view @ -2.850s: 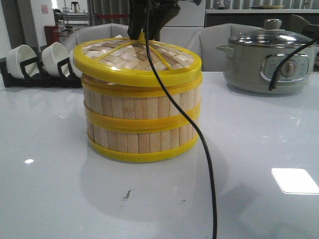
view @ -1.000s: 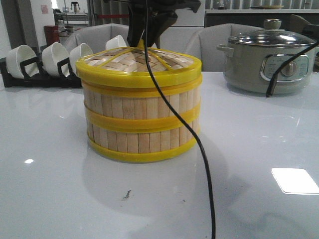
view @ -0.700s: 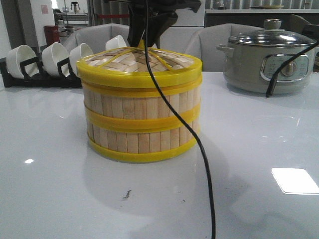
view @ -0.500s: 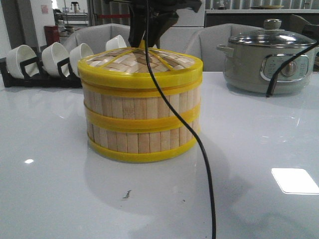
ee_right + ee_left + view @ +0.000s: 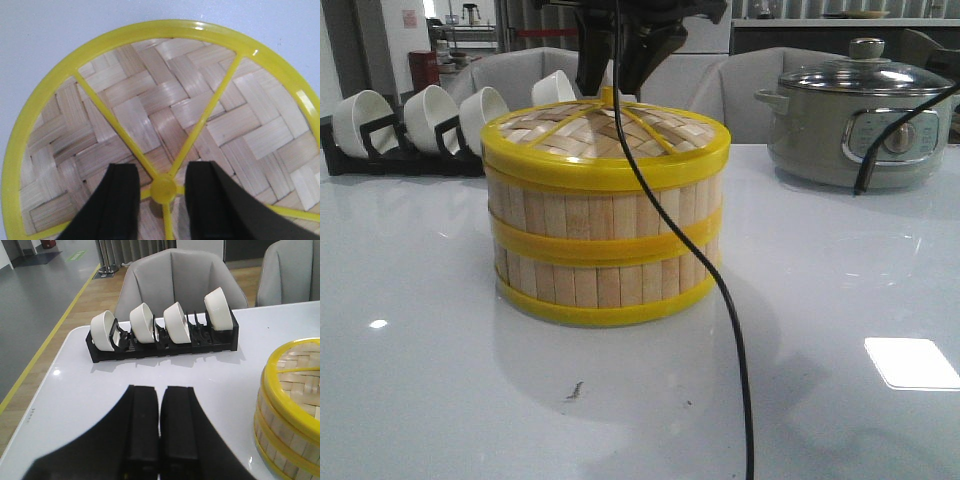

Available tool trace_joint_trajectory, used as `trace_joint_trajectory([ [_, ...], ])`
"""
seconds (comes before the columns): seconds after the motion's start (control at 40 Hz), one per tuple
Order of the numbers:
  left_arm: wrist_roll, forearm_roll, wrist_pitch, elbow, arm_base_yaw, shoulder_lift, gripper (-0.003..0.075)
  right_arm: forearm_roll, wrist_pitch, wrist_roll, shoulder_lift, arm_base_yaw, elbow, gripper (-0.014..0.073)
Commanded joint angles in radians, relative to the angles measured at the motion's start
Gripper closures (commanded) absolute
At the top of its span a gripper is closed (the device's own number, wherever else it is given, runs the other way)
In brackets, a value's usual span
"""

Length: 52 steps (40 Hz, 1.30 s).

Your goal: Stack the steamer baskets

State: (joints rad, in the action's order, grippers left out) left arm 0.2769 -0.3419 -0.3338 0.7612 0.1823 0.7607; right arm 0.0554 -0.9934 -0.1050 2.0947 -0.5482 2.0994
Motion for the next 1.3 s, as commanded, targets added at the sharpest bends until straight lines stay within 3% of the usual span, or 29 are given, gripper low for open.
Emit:
trace_joint_trajectory([
  [0.0, 0.001, -0.001, 0.072, 0.028, -0.002, -0.001, 0.0634, -0.001, 0.053, 0.012, -0.062, 0.003, 0.039, 0.0239],
  [0.53, 0.001, -0.001, 0.072, 0.028, -0.002, -0.001, 0.0634, -0.007, 0.146, 0.012, -0.131, 0.003, 0.048, 0.0265],
  [0.62, 0.001, -0.001, 0.072, 0.028, -0.002, -0.001, 0.0634, -0.027, 0.143, 0.012, -0.146, 0.003, 0.050, 0.0394],
  [0.7, 0.001, -0.001, 0.072, 0.028, -0.002, -0.001, 0.0634, -0.055, 0.136, 0.012, -0.161, 0.003, 0.050, 0.0554],
  [1.27, 0.001, -0.001, 0.072, 0.028, -0.002, -0.001, 0.0634, -0.228, 0.077, -0.025, -0.334, 0.003, 0.050, 0.0537],
])
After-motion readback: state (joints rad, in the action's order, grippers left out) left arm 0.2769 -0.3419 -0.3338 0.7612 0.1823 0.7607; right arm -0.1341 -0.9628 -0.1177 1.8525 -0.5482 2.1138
